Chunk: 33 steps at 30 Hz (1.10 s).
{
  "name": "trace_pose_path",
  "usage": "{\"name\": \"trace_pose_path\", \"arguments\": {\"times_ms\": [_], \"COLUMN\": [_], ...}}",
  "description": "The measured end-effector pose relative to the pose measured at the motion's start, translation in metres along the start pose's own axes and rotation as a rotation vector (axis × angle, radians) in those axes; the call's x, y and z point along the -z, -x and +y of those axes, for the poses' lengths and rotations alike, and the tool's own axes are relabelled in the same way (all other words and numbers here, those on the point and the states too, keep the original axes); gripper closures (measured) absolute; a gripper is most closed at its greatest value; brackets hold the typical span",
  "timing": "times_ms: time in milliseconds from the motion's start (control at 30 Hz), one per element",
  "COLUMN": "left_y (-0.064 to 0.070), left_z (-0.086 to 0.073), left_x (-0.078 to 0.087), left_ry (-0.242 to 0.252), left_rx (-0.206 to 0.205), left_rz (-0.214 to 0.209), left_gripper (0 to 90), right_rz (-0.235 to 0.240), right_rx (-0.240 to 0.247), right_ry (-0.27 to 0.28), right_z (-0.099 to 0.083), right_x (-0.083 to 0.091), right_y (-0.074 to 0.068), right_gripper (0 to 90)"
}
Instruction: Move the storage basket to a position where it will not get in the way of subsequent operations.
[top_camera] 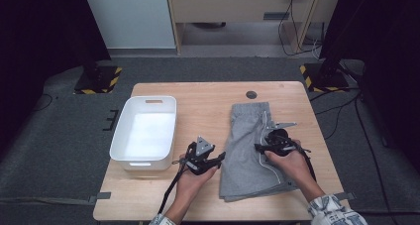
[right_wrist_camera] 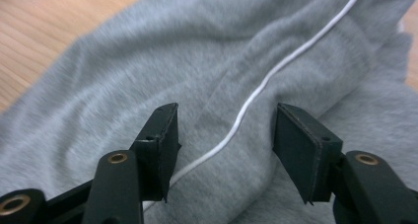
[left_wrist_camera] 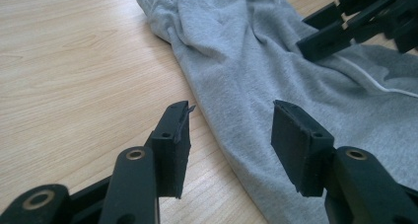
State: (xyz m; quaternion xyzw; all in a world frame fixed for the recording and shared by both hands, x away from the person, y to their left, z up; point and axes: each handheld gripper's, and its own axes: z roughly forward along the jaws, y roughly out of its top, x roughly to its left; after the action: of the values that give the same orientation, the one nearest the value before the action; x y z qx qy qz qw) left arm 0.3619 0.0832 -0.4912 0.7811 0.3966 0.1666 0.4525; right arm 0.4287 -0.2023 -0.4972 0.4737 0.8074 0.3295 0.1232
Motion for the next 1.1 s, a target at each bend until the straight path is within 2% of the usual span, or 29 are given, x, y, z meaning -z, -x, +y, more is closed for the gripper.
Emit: {"name": "trace_pose_path", "arguments": {"times_ms": [67, 133, 200, 367, 433, 500, 633, 767, 833, 900, 933, 1033, 1100], "left_y": [0.001, 0.001, 0.000, -0.002, -0.003, -0.002, 0.000, 0.005, 0.010, 0.016, 0.018, 0.025, 0.029], "left_z": [0.000, 0.000, 0.000, 0.000, 0.000, -0.001, -0.002, -0.004, -0.006, -0.008, -0.009, -0.013, -0.017], "left_x": [0.000, 0.000, 0.002, 0.004, 0.005, 0.005, 0.004, 0.003, 0.002, -0.001, -0.003, -0.009, -0.015], "left_ry": [0.001, -0.001, -0.004, -0.006, -0.007, -0.011, -0.020, -0.031, -0.035, -0.046, -0.056, -0.077, -0.105], "left_rx": [-0.001, -0.007, -0.017, -0.015, -0.015, -0.009, -0.017, -0.017, -0.031, -0.039, -0.046, -0.053, -0.054], "left_rz": [-0.002, 0.001, 0.005, 0.014, 0.016, 0.021, 0.022, 0.000, -0.008, -0.023, -0.026, -0.036, -0.043], "left_gripper": [49.1, 49.1, 49.0, 49.0, 49.0, 48.9, 49.0, 48.6, 48.5, 48.0, 47.3, 45.0, 43.3], "right_rz": [-0.014, -0.043, -0.045, -0.034, -0.040, -0.043, -0.069, -0.067, -0.062, -0.074, -0.069, -0.071, -0.075], "right_rx": [0.020, 0.041, 0.034, 0.011, -0.002, -0.036, -0.051, -0.061, -0.061, -0.062, -0.077, -0.071, -0.067], "right_ry": [-0.018, -0.014, -0.002, 0.037, 0.059, 0.075, 0.023, 0.007, 0.003, 0.011, 0.020, 0.040, 0.033], "right_z": [-0.002, -0.004, -0.004, -0.003, -0.004, -0.008, -0.023, -0.031, -0.031, -0.030, -0.029, -0.030, -0.030], "right_x": [-0.004, -0.004, -0.001, 0.020, 0.029, 0.034, 0.026, 0.017, 0.015, 0.016, 0.017, 0.018, 0.016], "right_y": [-0.001, -0.001, 0.003, 0.017, 0.024, 0.034, 0.050, 0.057, 0.058, 0.059, 0.060, 0.060, 0.060], "right_gripper": [56.0, 72.5, 82.5, 86.4, 86.4, 86.3, 86.4, 85.5, 79.5, 67.2, 64.2, 53.0, 45.7]}}
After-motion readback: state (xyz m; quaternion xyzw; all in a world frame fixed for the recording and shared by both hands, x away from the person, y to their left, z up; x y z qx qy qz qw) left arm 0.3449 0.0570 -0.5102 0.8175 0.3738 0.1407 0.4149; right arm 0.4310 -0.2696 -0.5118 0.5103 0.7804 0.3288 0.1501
